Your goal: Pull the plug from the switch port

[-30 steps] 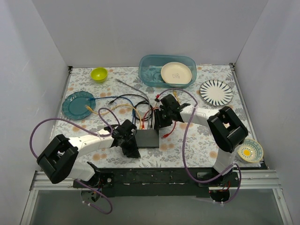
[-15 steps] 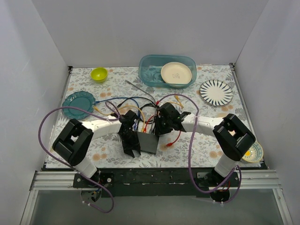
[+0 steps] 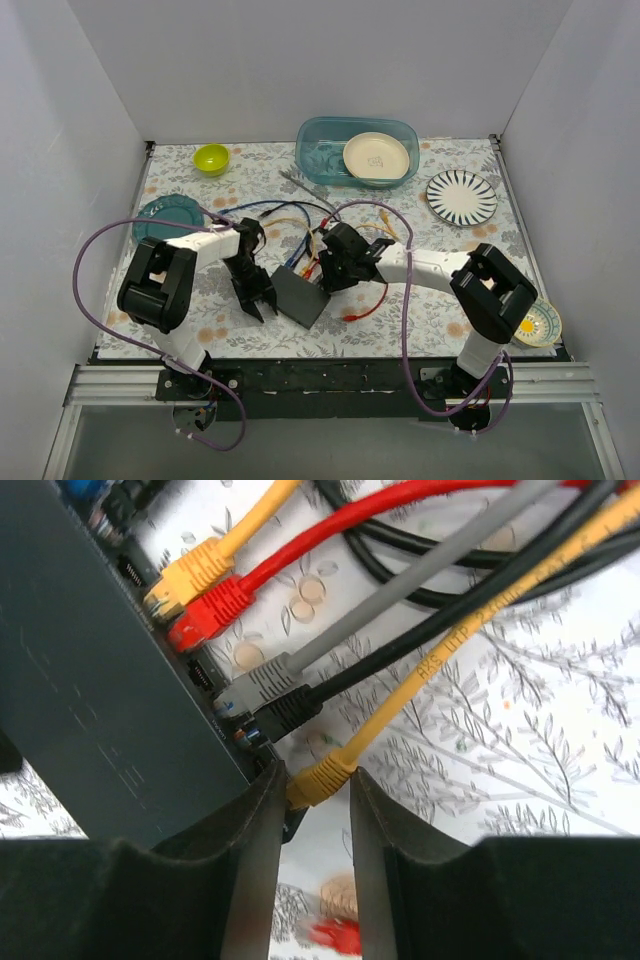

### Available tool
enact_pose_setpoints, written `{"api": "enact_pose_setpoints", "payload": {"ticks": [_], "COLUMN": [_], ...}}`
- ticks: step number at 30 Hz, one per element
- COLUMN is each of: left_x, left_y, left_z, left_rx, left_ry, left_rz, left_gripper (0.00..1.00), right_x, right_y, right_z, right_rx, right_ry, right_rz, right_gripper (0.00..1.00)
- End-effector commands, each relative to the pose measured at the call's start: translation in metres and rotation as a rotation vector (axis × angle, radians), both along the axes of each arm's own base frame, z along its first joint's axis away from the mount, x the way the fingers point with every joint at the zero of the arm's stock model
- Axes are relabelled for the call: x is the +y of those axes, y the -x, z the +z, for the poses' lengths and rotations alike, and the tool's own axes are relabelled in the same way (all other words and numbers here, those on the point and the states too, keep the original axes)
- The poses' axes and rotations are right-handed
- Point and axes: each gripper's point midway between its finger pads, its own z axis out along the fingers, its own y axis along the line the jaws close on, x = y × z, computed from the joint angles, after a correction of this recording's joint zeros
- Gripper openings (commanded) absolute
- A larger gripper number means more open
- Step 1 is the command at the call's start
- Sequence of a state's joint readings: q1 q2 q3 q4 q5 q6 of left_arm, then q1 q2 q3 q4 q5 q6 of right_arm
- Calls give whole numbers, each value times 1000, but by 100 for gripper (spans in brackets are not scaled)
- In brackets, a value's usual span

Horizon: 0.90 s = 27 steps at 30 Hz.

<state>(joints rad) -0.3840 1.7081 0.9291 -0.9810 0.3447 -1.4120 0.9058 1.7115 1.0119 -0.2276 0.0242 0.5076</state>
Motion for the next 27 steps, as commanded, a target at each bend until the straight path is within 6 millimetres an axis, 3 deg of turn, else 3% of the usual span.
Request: {"api": "enact_pose_setpoints", "payload": {"ticks": [1, 2, 3, 4, 6, 7, 11, 12, 15, 16, 17, 18, 19, 21, 22, 27], "left_x": [23, 27, 28, 31, 31, 30, 20, 14, -18, -29, -38, -58, -69, -87, -94, -109], "left_y": [-145, -146, -149, -150, -155, -156, -156, -153, -128, -120, -106, -88, -78, -46, -38, 11], "left_z": [-17, -15, -12, -10, 3, 9, 46, 62, 79, 83, 78, 79, 84, 75, 78, 55], "left_rx": [-502, -509, -520, -523, -557, -576, -656, -697, -724, -732, -713, -707, -719, -680, -695, -651], "left_ry": [-120, -131, -132, -139, -133, -126, -49, -13, 87, 116, 131, 170, 208, 244, 270, 299], "left_rz": [139, 141, 141, 147, 154, 157, 193, 192, 143, 118, 109, 47, 22, -33, -47, -154], "left_gripper": [41, 42, 42, 42, 42, 42, 42, 41, 41, 41, 39, 38, 38, 35, 34, 29], "right_x": [14, 5, 2, 6, -3, 2, -9, -11, -17, -18, -23, -20, -20, -20, -19, -15], "right_y": [83, 74, 68, 56, 33, 20, -32, -41, -74, -83, -97, -99, -105, -118, -122, -138], "right_z": [40, 44, 52, 75, 92, 115, 136, 136, 124, 111, 110, 104, 89, 83, 70, 48], "right_rx": [153, 111, 76, 16, -71, -126, -183, -177, -141, -117, -123, -104, -78, -68, -50, -3], "right_ry": [-49, -5, 10, -12, 26, 0, 1, -7, -28, -15, -14, -24, -8, -6, 12, 2], "right_rz": [242, 210, 206, 190, 133, 124, 37, 22, -29, -38, -60, -47, -48, -45, -41, -54], "right_gripper": [43, 46, 55, 59, 68, 70, 70, 65, 52, 49, 47, 43, 42, 40, 40, 39]}}
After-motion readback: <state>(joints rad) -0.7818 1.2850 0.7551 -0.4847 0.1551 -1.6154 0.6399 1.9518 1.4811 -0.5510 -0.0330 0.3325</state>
